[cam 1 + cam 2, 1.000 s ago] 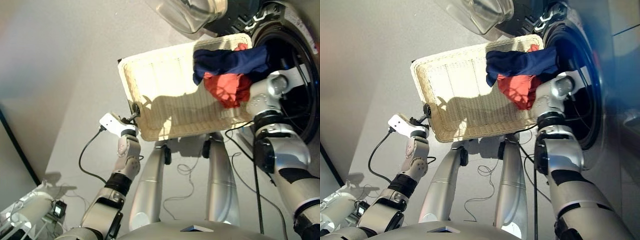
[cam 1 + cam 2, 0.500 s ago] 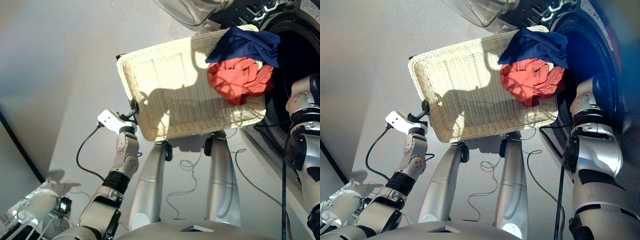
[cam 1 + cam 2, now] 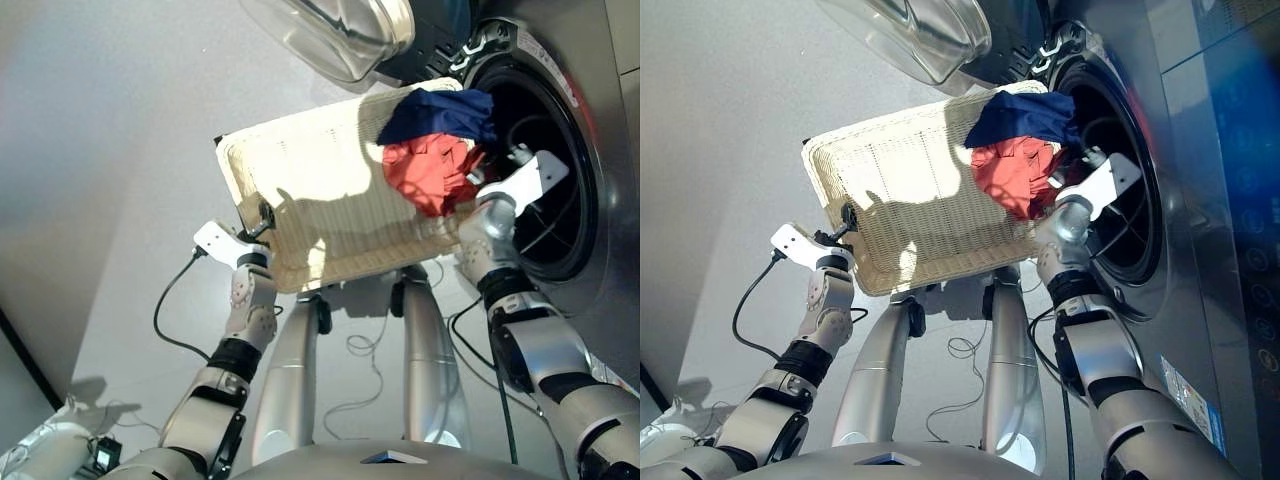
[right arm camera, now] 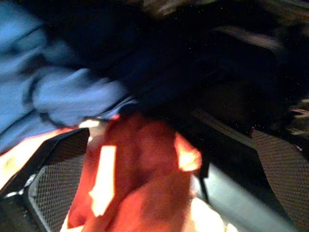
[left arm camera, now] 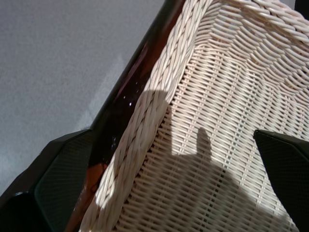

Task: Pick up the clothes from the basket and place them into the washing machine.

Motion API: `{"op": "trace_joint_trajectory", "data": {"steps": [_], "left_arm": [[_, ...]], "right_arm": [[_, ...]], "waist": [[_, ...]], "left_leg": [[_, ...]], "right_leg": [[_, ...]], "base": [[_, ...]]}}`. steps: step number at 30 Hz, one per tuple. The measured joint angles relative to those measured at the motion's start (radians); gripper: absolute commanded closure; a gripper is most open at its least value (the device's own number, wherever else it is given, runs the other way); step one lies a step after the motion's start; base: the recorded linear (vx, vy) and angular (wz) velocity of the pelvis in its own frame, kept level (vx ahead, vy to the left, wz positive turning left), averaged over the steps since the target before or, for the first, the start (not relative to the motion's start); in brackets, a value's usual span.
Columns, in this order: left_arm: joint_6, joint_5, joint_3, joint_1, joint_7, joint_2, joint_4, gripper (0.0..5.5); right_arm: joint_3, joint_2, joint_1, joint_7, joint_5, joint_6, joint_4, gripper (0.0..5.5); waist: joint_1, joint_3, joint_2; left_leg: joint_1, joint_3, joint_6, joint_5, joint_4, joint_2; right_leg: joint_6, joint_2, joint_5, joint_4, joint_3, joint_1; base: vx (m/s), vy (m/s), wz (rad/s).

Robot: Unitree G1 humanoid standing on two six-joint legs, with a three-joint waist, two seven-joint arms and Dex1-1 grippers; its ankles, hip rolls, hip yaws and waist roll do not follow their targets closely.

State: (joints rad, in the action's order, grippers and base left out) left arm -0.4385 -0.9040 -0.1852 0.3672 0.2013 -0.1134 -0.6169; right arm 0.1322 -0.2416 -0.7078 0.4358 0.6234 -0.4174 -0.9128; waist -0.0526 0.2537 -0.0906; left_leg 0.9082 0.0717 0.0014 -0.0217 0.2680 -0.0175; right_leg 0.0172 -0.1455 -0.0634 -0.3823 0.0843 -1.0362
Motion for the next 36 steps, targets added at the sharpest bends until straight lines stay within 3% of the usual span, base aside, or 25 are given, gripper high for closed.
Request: {"op": "trace_joint_trajectory", "data": {"steps": [7,17,23,28,29,31,32,36], "left_arm": [[-0.001,0.000,0.003,0.016,-0.017,0.019,-0.028,0.00],[0.004,0.000,-0.006,0.029,-0.033,0.017,-0.088,0.00],[0.009,-0.007,-0.017,0.066,-0.044,0.007,-0.078,0.00],[0.013,-0.007,-0.017,0.067,-0.055,-0.015,-0.038,0.00],[0.013,-0.007,-0.017,0.067,-0.056,-0.019,-0.033,0.00],[0.020,-0.007,-0.017,0.066,-0.063,-0.027,-0.031,0.00],[0.027,-0.007,-0.017,0.067,-0.066,-0.028,-0.031,0.00],[0.034,-0.006,-0.047,0.069,-0.078,-0.028,-0.031,0.00]], "right_arm": [[0.092,0.059,0.074,-0.069,-0.034,0.042,-0.060,0.00],[0.124,0.070,-0.008,-0.097,-0.108,0.150,-0.290,0.00],[0.104,-0.003,-0.176,-0.141,-0.056,0.175,-0.362,0.00],[0.089,-0.083,-0.309,-0.189,0.016,0.193,-0.374,0.00],[0.089,-0.089,-0.314,-0.199,0.026,0.193,-0.378,1.12],[0.086,-0.090,-0.329,-0.220,0.053,0.196,-0.403,5.13],[0.081,-0.091,-0.333,-0.228,0.059,0.196,-0.409,5.50],[0.070,-0.088,-0.333,-0.250,0.070,0.196,-0.414,5.50]], "waist": [[-0.002,-0.007,0.013],[0.006,-0.007,0.014],[0.058,-0.004,0.009],[0.107,0.036,-0.014],[0.108,0.039,-0.014],[0.110,0.041,-0.016],[0.110,0.041,-0.016],[0.107,0.041,-0.016]], "left_leg": [[-0.052,-0.004,-0.005,-0.017,-0.062,0.000],[-0.030,-0.013,-0.005,-0.028,-0.067,-0.001],[0.038,-0.019,-0.013,-0.043,-0.065,0.001],[0.051,-0.033,-0.017,-0.048,-0.064,-0.005],[0.053,-0.035,-0.018,-0.049,-0.064,-0.005],[0.057,-0.044,-0.021,-0.050,-0.064,-0.007],[0.059,-0.045,-0.021,-0.050,-0.063,-0.007],[0.059,-0.044,-0.022,-0.050,-0.061,-0.007]], "right_leg": [[0.003,0.004,0.002,0.022,0.005,0.034],[0.007,0.001,0.005,0.021,0.011,0.014],[-0.007,0.002,-0.004,0.009,0.016,-0.057],[-0.010,-0.007,0.013,-0.023,0.023,-0.079],[-0.012,-0.009,0.019,-0.032,0.025,-0.084],[-0.014,-0.011,0.031,-0.049,0.026,-0.091],[-0.014,-0.011,0.035,-0.055,0.025,-0.094],[-0.013,-0.012,0.035,-0.057,0.025,-0.095]], "base": [[0.000,0.000,0.000],[0.000,0.000,0.000],[0.000,0.000,0.000],[0.000,0.000,0.000],[0.000,0.000,0.000],[0.000,0.000,0.000],[0.000,0.000,0.000],[0.000,0.000,0.000]]}}
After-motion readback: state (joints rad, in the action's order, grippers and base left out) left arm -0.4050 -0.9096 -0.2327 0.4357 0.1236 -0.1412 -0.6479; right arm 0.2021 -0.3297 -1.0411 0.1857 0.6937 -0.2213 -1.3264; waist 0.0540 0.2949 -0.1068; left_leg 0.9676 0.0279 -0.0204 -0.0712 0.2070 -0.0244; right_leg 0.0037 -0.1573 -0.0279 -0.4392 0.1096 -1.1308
